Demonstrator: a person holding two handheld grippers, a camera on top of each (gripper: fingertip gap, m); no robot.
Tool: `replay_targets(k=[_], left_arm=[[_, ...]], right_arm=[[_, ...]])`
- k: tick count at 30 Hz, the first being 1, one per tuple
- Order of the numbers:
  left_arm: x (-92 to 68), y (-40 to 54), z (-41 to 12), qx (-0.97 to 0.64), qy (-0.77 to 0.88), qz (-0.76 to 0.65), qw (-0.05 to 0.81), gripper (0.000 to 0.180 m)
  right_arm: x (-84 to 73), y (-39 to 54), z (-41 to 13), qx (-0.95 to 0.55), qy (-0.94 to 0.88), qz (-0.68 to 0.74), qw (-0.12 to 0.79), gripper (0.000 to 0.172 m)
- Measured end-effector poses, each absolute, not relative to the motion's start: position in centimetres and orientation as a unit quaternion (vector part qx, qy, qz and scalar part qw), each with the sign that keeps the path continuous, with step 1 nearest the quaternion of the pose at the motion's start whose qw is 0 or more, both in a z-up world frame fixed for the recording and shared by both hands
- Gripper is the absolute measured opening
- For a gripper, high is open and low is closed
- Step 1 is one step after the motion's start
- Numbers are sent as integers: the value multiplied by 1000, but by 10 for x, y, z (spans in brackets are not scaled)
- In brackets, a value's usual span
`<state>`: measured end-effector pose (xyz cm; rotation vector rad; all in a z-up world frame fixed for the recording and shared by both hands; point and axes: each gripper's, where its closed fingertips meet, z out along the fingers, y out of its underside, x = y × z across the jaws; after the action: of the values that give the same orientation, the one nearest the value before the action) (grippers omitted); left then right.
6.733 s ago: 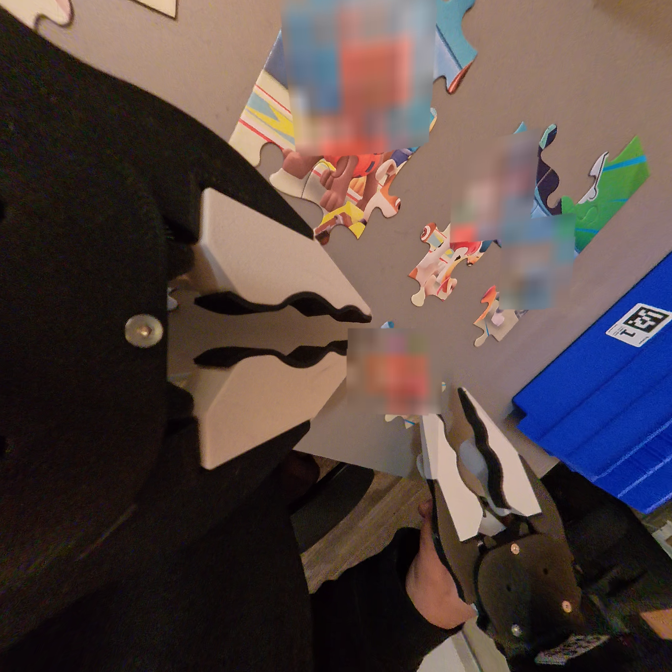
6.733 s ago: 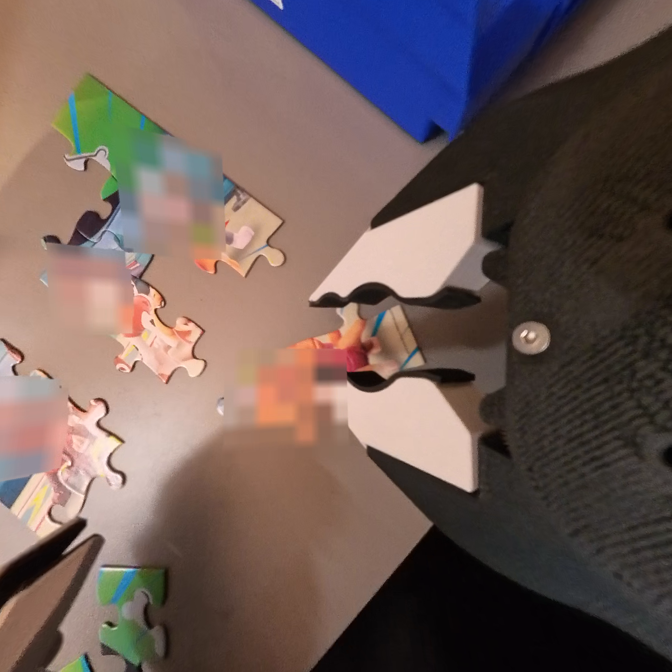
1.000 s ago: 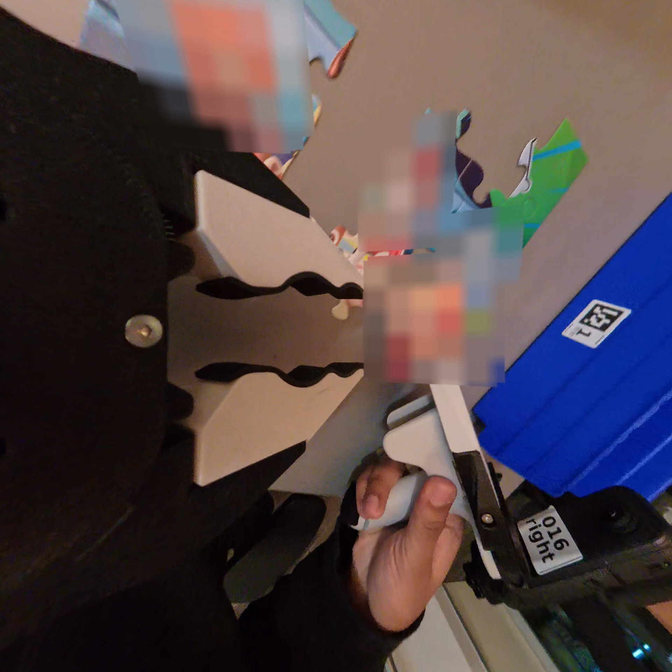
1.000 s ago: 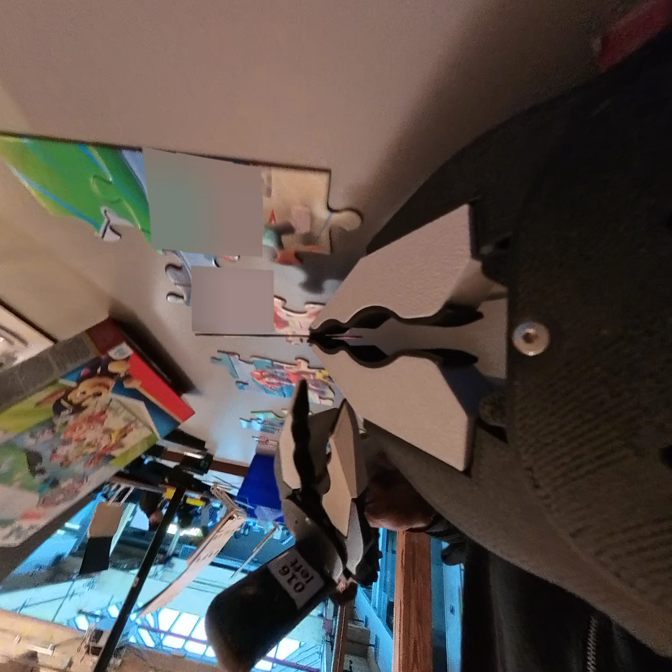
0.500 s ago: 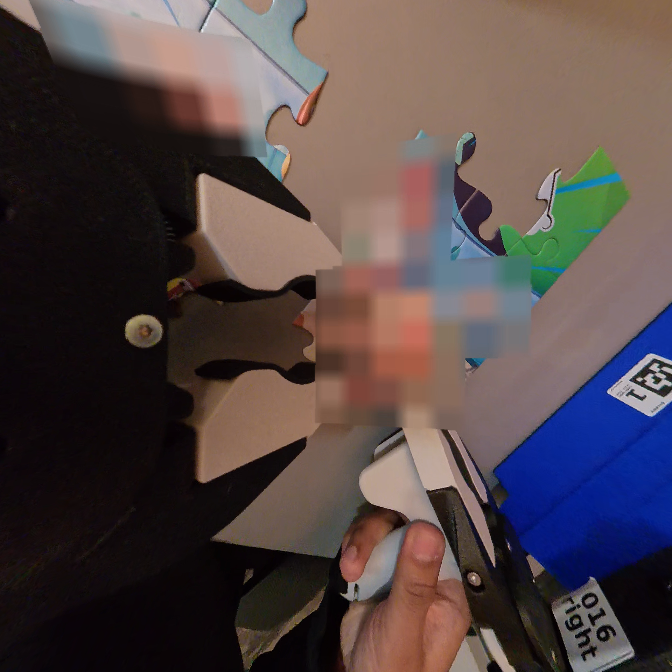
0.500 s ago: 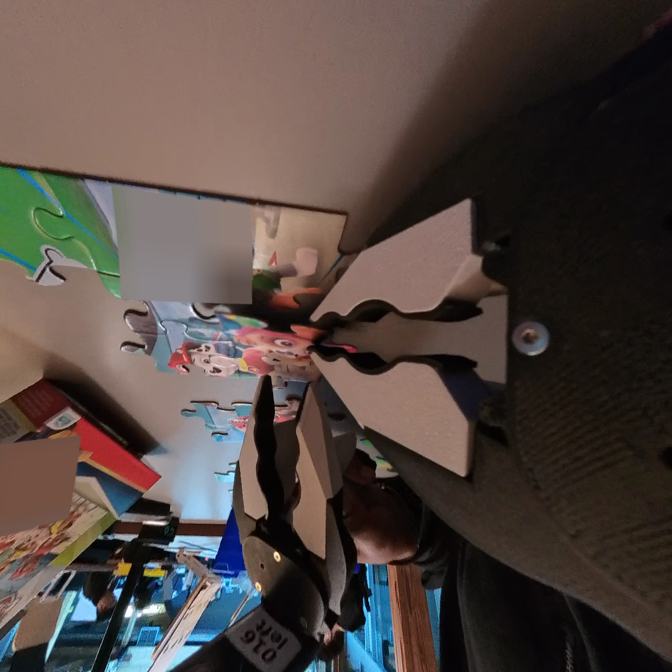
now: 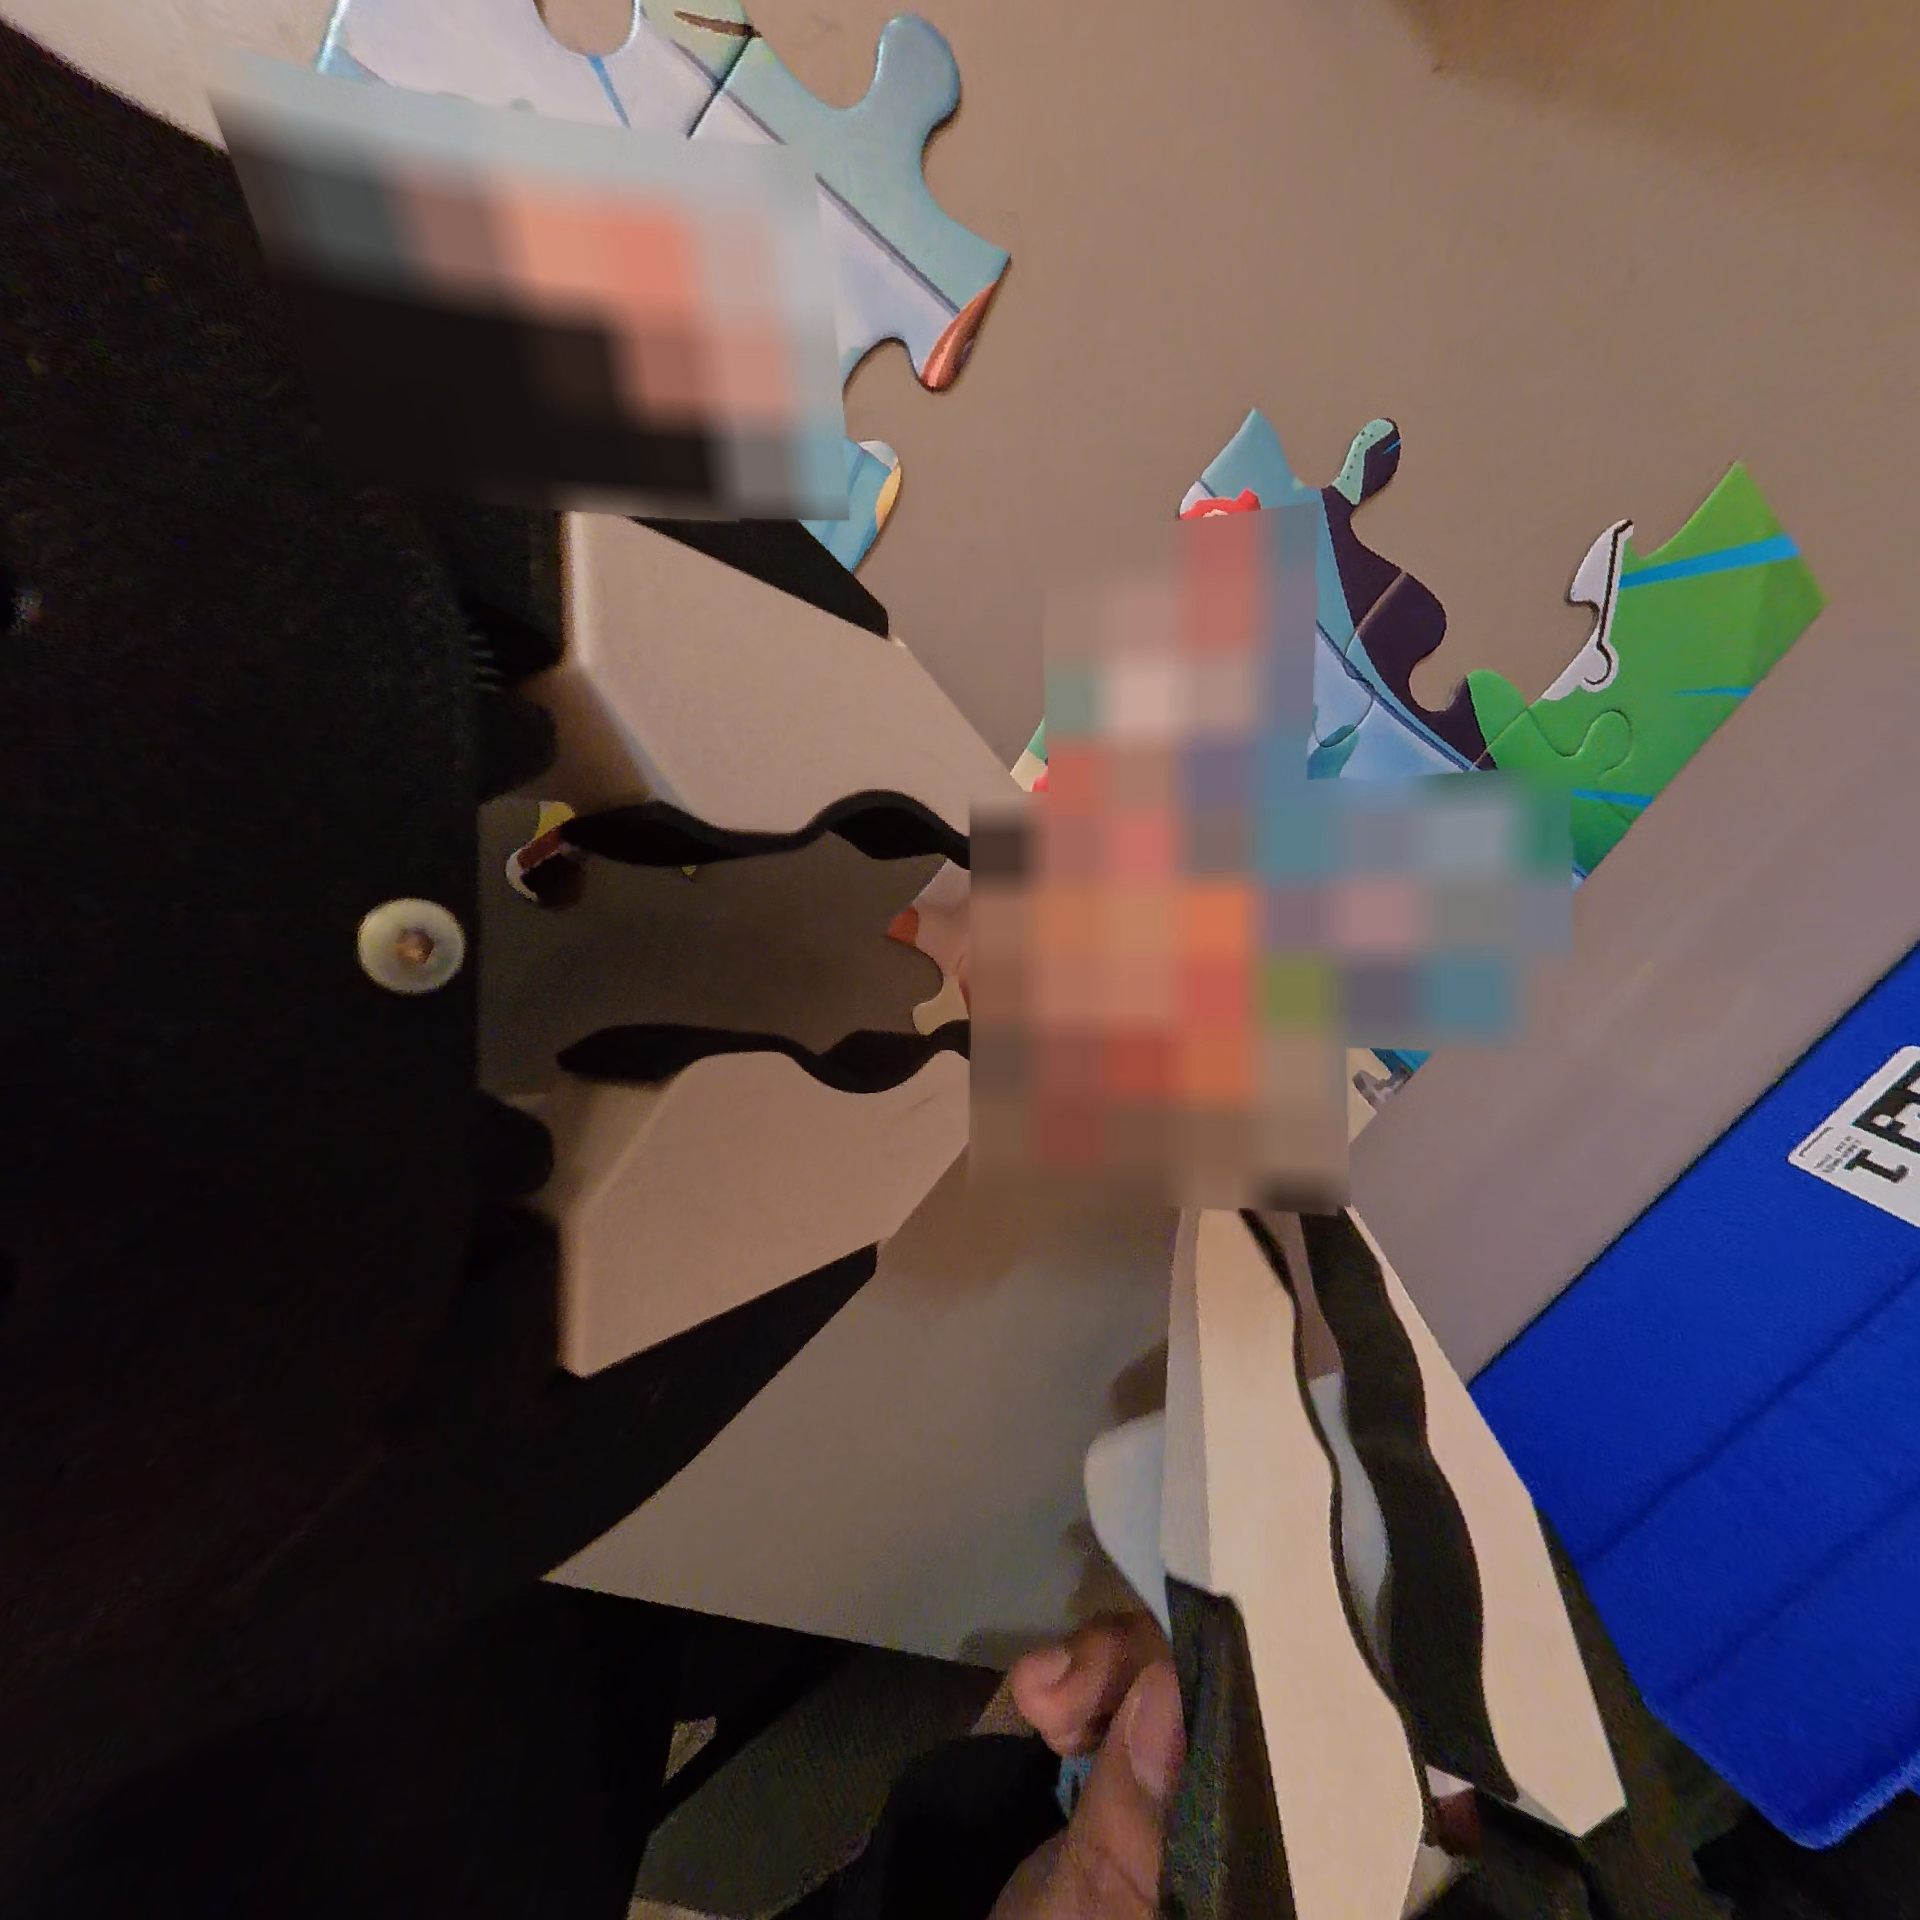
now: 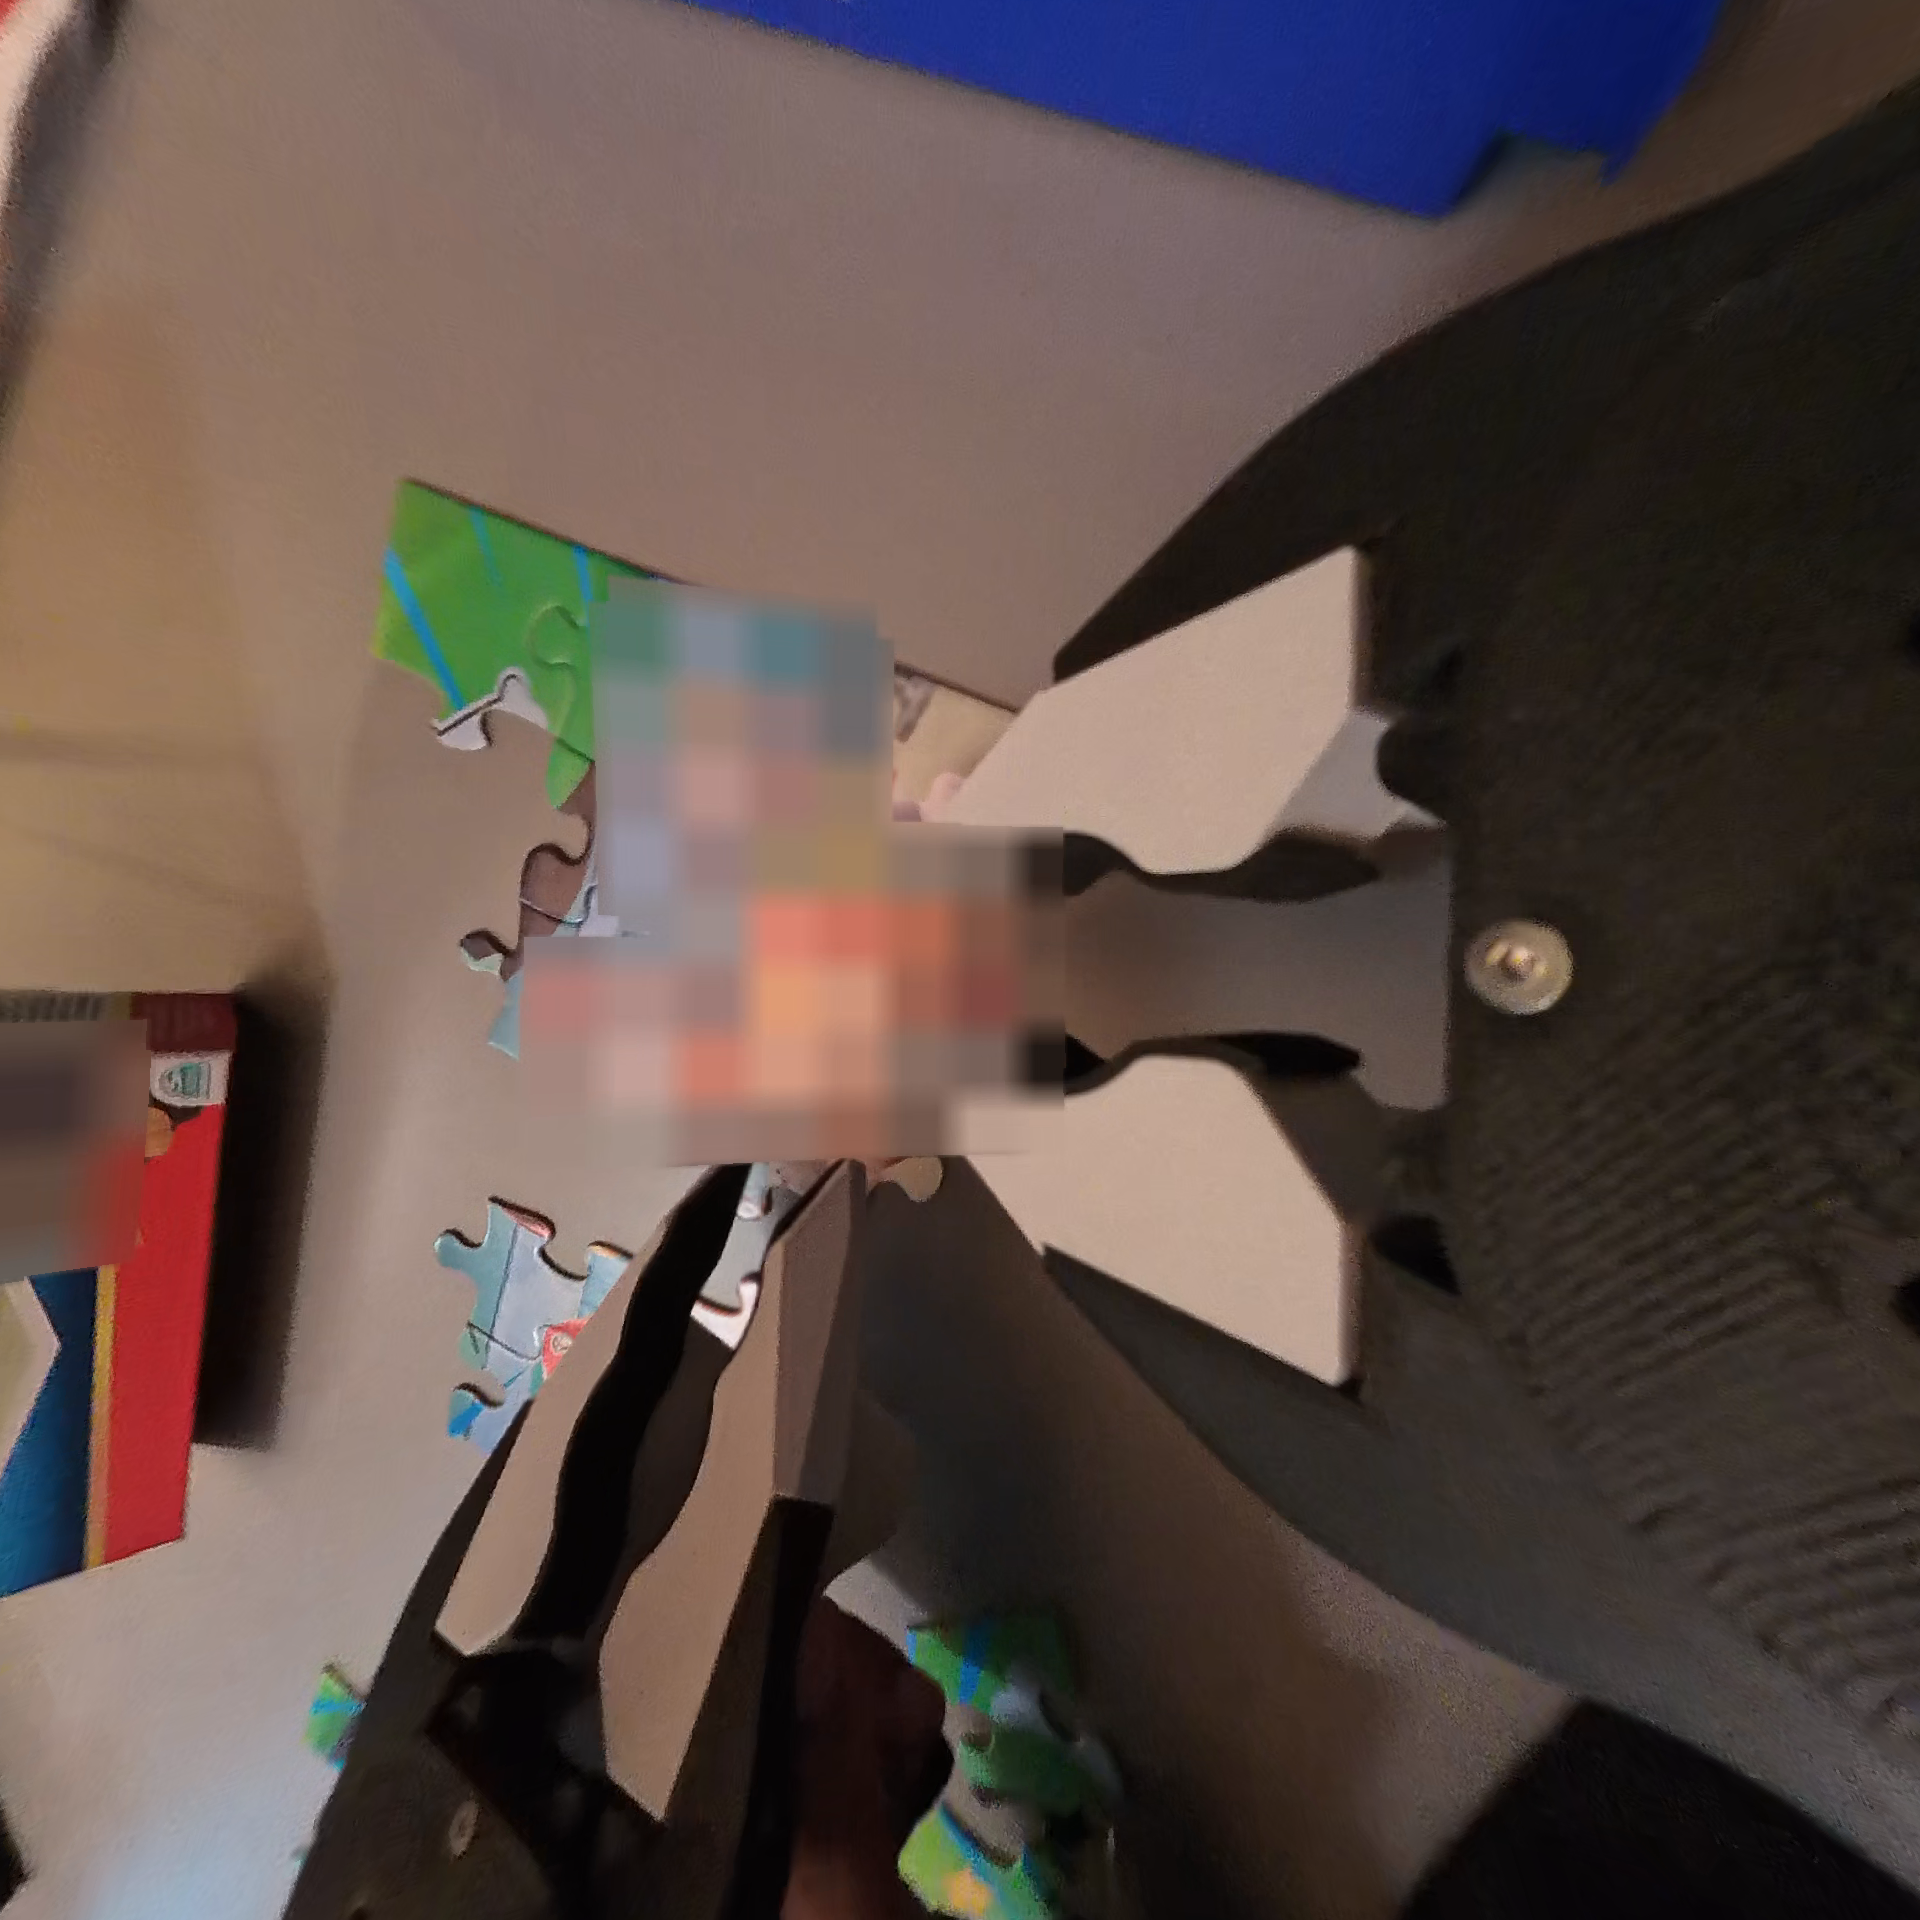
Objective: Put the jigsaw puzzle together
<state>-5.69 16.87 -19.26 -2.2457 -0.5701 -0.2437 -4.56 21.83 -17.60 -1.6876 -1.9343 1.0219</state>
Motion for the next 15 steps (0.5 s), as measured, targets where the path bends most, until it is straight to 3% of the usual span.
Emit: replay_targets(k=[2,15], left_arm=[[-57,170,-195,-888,-224,-93,391,24],[-60,171,-205,-898,-220,-71,374,15]], right_arm=[[-55,217,-177,-577,-706,354,207,0],[-85,217,-206,-551,-768,263,196,0]])
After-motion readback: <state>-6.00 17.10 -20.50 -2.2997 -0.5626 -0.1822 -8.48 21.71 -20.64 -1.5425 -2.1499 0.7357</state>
